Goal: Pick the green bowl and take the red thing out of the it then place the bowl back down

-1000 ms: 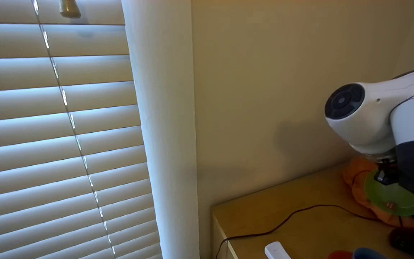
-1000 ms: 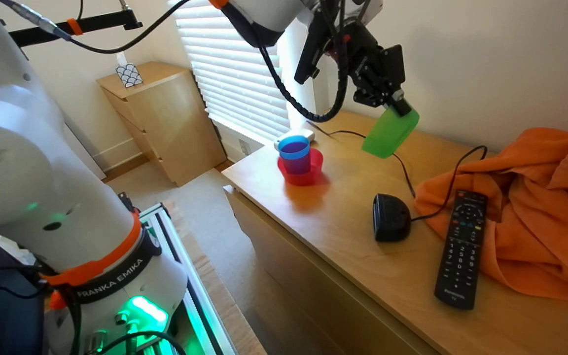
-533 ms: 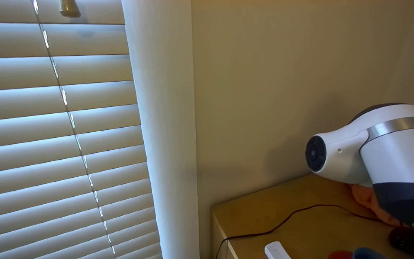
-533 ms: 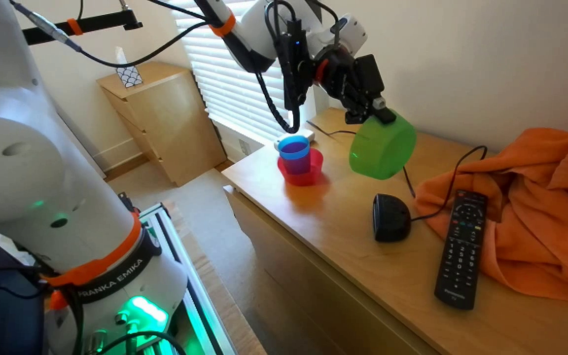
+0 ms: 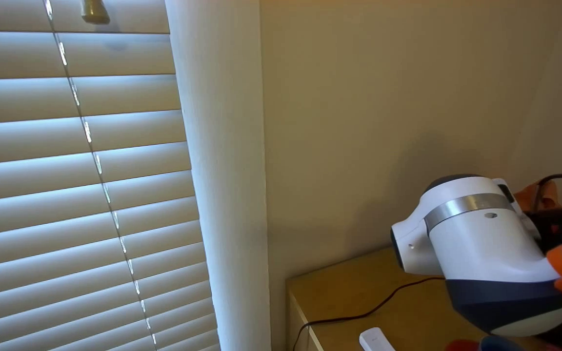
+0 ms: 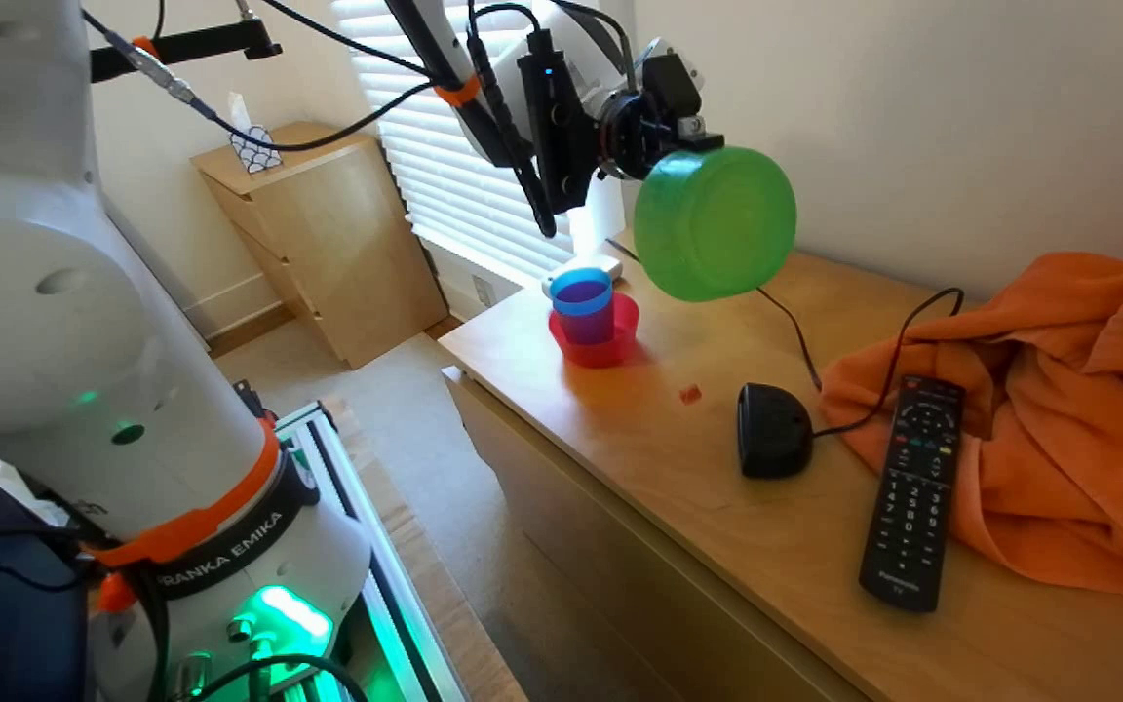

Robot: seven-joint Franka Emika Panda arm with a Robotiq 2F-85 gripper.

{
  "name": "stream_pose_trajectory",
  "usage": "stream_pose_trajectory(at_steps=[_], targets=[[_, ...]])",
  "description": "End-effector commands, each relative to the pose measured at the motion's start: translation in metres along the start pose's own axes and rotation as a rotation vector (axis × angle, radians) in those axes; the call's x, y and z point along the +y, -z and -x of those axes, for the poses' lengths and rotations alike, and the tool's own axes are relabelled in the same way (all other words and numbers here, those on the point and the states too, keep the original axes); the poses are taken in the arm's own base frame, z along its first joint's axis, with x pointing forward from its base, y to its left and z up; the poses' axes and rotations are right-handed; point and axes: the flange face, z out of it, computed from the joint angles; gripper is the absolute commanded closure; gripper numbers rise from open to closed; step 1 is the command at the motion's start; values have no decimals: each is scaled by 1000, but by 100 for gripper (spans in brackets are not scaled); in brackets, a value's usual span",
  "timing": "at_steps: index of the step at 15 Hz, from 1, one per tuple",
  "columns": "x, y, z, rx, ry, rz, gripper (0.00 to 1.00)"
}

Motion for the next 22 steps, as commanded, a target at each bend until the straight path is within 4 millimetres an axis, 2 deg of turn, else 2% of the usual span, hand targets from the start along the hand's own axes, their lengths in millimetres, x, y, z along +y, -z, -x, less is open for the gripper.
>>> stream_pose_trajectory(at_steps=[1,4,5,8,11,15,19,22], targets=[[10,-8,-18,-63,166,61,99],[21,-37,-41,-52,222,-131,99],[28,-53,-46,-52,238,-182,99],[46,-92,-54,-63,278,-336,99],[66,-113,-53,-67,314,-486,99],[92,-110,-35,-77,365,-692,99],[105,-106,-25,-70,388,-897,99],[111,-100,-10,-53,408,-1050,99]])
